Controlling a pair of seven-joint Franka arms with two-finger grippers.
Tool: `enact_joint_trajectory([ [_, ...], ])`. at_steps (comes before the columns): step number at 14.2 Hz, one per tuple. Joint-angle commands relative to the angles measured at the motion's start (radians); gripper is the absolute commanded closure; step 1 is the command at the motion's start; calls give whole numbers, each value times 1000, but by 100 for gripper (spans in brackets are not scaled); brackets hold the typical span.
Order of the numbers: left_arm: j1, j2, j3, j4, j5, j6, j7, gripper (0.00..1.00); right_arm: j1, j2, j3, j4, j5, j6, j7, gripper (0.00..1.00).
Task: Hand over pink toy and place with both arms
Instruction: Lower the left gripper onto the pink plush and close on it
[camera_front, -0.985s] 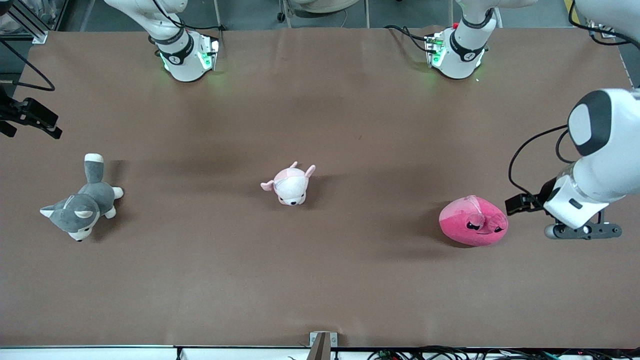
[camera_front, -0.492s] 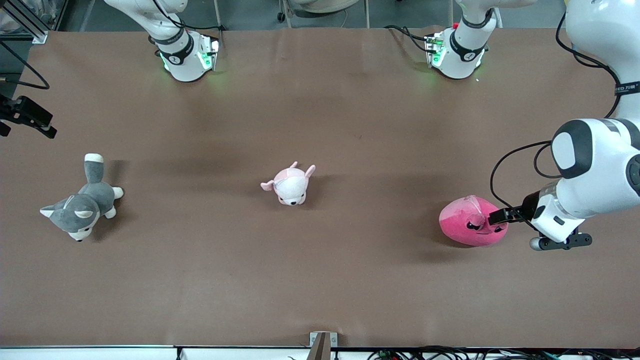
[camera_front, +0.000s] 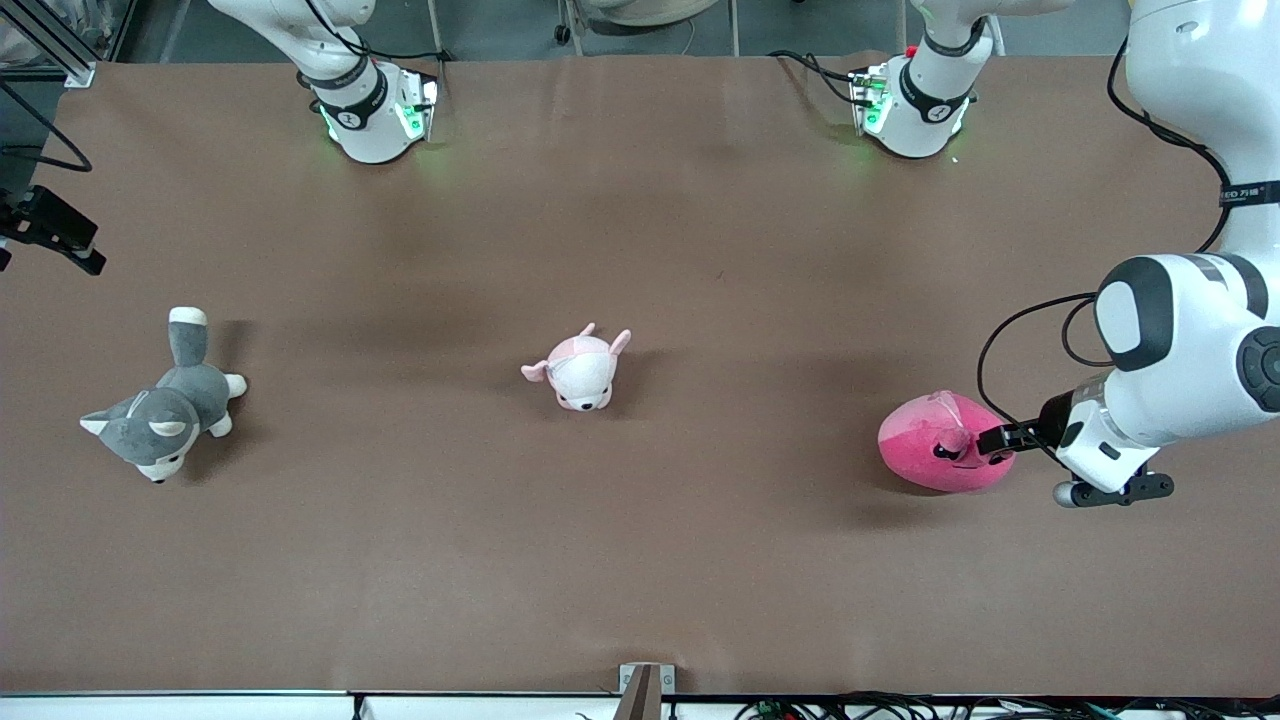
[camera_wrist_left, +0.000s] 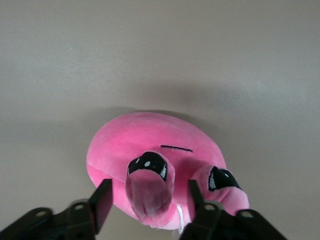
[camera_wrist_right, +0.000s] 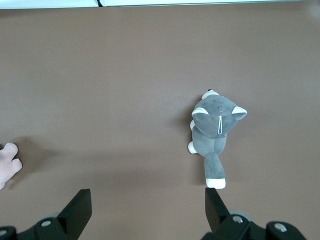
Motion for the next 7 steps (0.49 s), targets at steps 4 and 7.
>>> enact_joint_trajectory([
  [4, 2, 19, -1, -1, 19, 9, 17, 87, 7, 7, 3, 11, 16, -11, 20, 0],
  [7, -11, 7, -1, 6, 21, 5, 15, 100, 6, 12, 1, 7, 17, -11, 21, 0],
])
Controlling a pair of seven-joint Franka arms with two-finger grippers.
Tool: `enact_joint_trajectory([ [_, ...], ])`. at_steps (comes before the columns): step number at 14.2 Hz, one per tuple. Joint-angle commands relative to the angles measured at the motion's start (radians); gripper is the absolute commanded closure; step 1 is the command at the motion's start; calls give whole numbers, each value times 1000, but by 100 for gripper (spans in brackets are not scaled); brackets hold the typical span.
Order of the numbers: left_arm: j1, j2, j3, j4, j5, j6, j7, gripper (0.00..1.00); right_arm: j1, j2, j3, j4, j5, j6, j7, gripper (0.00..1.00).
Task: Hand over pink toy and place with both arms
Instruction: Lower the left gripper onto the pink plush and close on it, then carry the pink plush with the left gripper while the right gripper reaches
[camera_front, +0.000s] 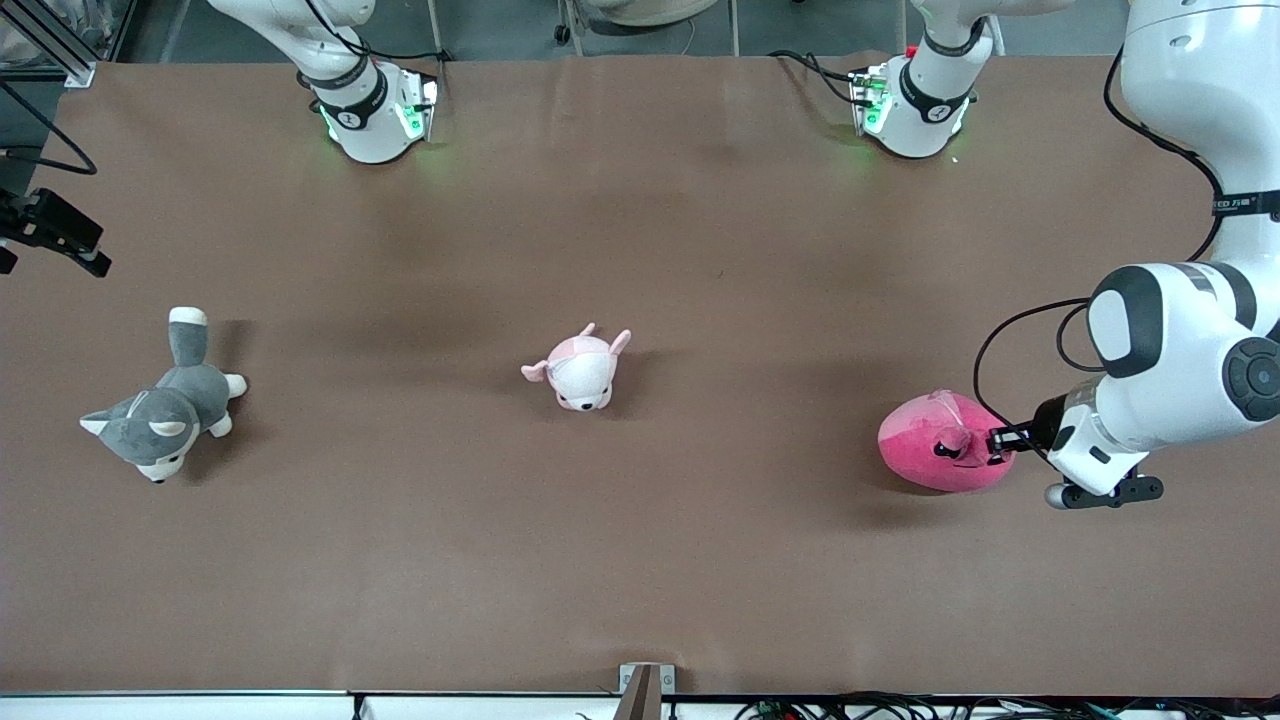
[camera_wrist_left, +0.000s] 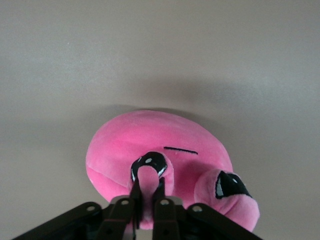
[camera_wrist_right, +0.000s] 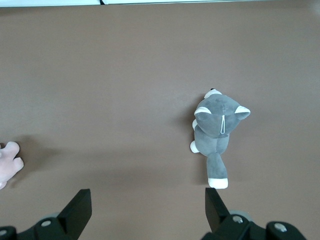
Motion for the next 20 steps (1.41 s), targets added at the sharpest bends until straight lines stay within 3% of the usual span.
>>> enact_joint_trajectory([
  [1, -9, -17, -6, 7, 16, 2, 4, 100, 1, 5, 1, 8, 13, -11, 17, 0],
  [7, -25, -97, -71, 24, 2, -23, -33, 100, 56, 41, 1, 4, 15, -28, 7, 0],
  [10, -22, -114, -160, 72, -22, -52, -49, 100, 59, 68, 1, 4, 52, -65, 6, 0],
  [15, -31, -112, -320, 185, -47, -60, -379, 100, 81, 83, 1, 9, 93, -85, 5, 0],
  [20, -68, -99, -472, 292, -49, -54, -628, 100, 84, 126, -1, 7, 375, -74, 17, 0],
])
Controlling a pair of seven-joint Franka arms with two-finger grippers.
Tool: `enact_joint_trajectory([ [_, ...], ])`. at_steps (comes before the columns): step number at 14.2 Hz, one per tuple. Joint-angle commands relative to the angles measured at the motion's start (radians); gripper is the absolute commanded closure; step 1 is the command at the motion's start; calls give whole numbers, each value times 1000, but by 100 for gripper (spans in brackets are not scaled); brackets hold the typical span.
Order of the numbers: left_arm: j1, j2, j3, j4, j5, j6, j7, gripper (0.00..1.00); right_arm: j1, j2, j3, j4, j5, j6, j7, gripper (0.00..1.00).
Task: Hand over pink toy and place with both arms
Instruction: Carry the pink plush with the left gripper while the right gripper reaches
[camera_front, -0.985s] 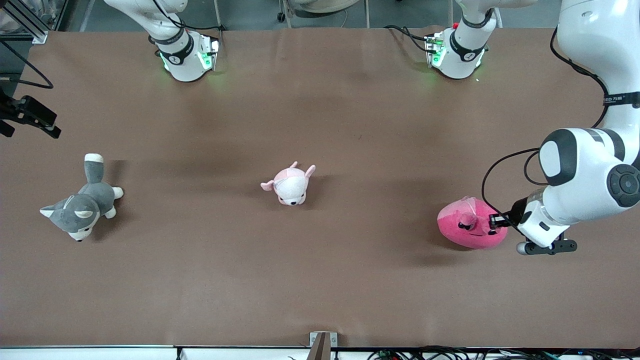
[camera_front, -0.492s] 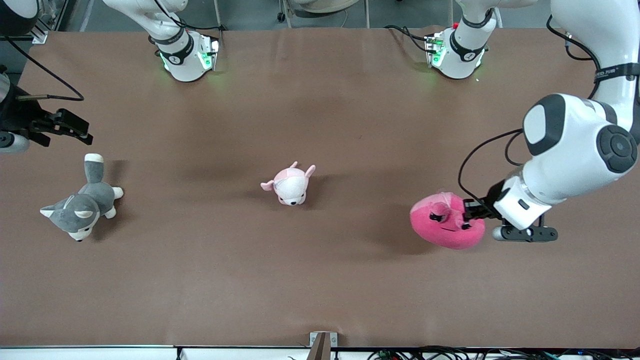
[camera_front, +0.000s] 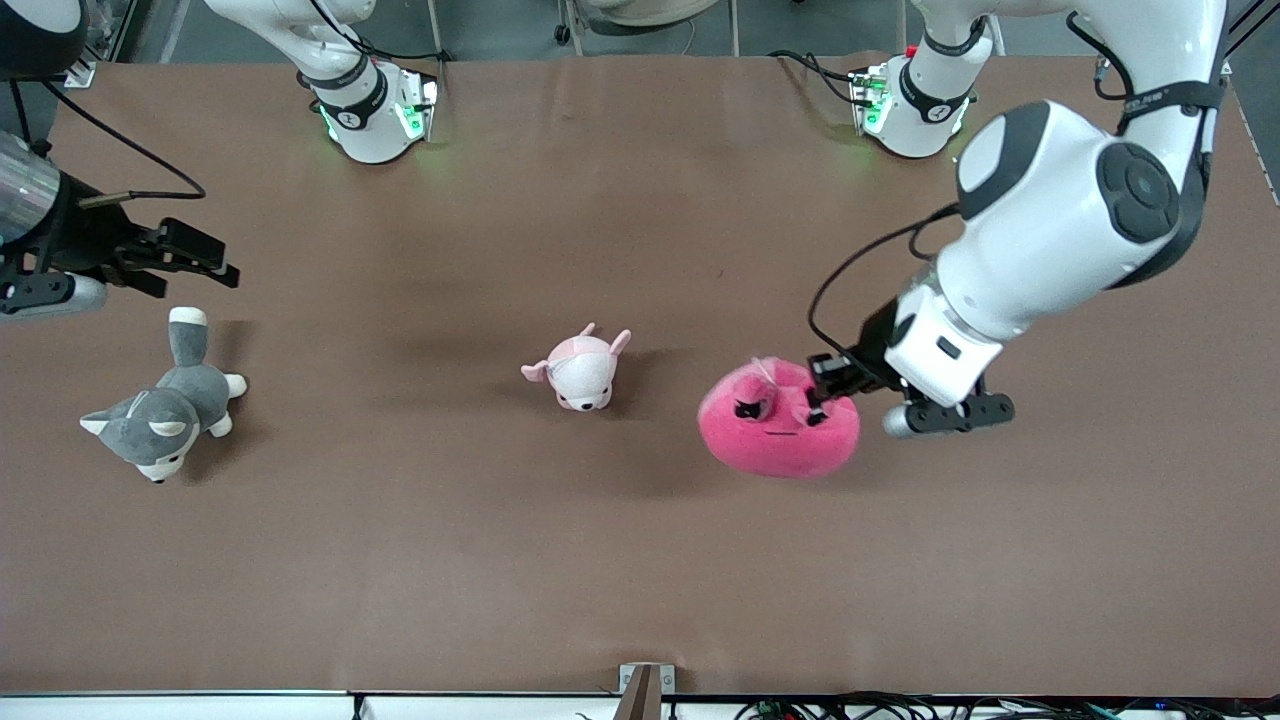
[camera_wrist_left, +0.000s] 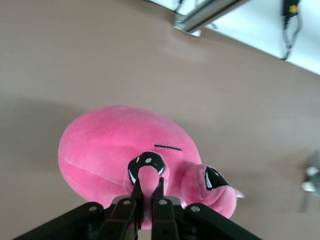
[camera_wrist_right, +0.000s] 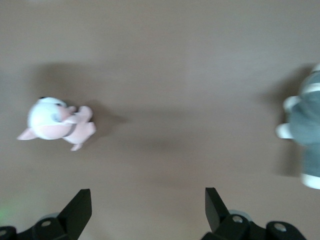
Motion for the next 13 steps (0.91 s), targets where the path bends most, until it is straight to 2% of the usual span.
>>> enact_joint_trajectory([
  [1, -49, 16, -36, 91, -13, -9, -141, 100, 9, 21, -3, 13, 105, -3, 13, 0],
  [5, -159, 24, -39, 119, -19, 84, -346, 100, 112, 28, -3, 21, 158, 38, 21, 7],
  [6, -187, 33, -39, 120, -23, 124, -380, 100, 135, 33, -3, 32, 162, 64, 59, 7],
  [8, -264, 56, -32, 134, -40, 201, -464, 100, 167, 68, -1, 82, 231, 81, 178, 8],
  [10, -305, 90, -38, 137, -42, 318, -567, 100, 184, 114, -3, 143, 302, 79, 242, 15],
  [13, -360, 119, -36, 142, -45, 406, -629, 100, 189, 128, -1, 150, 326, 79, 256, 26],
])
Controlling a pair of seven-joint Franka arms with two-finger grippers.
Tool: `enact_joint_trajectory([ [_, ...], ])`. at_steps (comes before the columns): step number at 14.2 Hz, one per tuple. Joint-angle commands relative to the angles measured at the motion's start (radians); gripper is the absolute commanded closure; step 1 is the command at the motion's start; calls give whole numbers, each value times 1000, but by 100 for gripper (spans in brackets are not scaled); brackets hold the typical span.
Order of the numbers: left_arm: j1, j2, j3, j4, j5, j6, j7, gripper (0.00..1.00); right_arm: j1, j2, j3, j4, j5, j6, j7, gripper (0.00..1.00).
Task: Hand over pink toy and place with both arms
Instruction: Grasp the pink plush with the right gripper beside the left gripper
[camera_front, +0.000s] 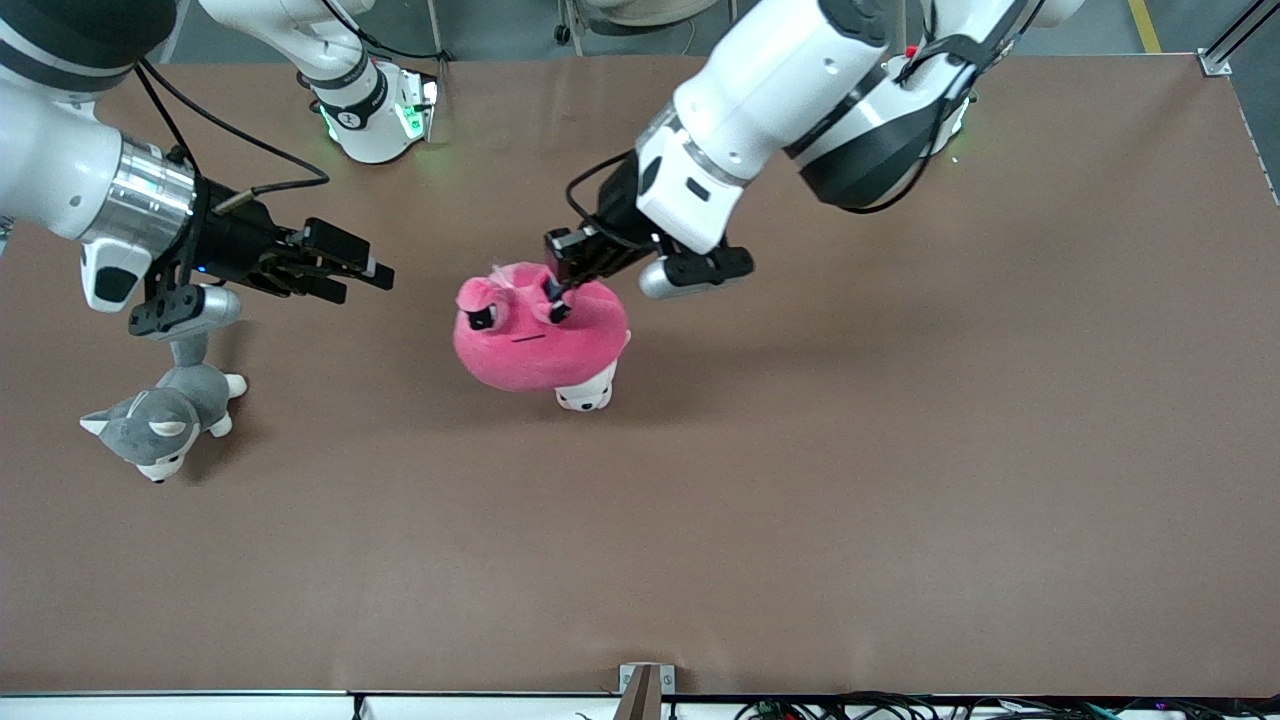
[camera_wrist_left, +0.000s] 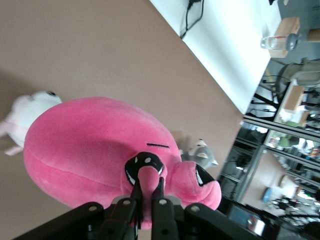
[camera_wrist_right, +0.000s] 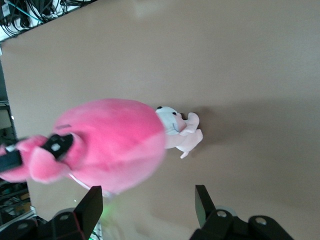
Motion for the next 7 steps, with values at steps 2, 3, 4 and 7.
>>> enact_joint_trajectory([
  [2, -43, 50, 2, 47, -21, 66, -59, 100, 29, 35, -7, 32, 48, -11, 80, 26],
  [3, -50, 64, 0, 47, -21, 88, -68, 100, 37, 38, -7, 32, 48, -11, 115, 26],
  [4, -66, 73, 2, 48, -21, 103, -71, 100, 44, 39, -7, 34, 48, -9, 140, 26],
  [7, -73, 89, 2, 47, -21, 114, -71, 100, 46, 53, -7, 69, 57, -11, 203, 26],
])
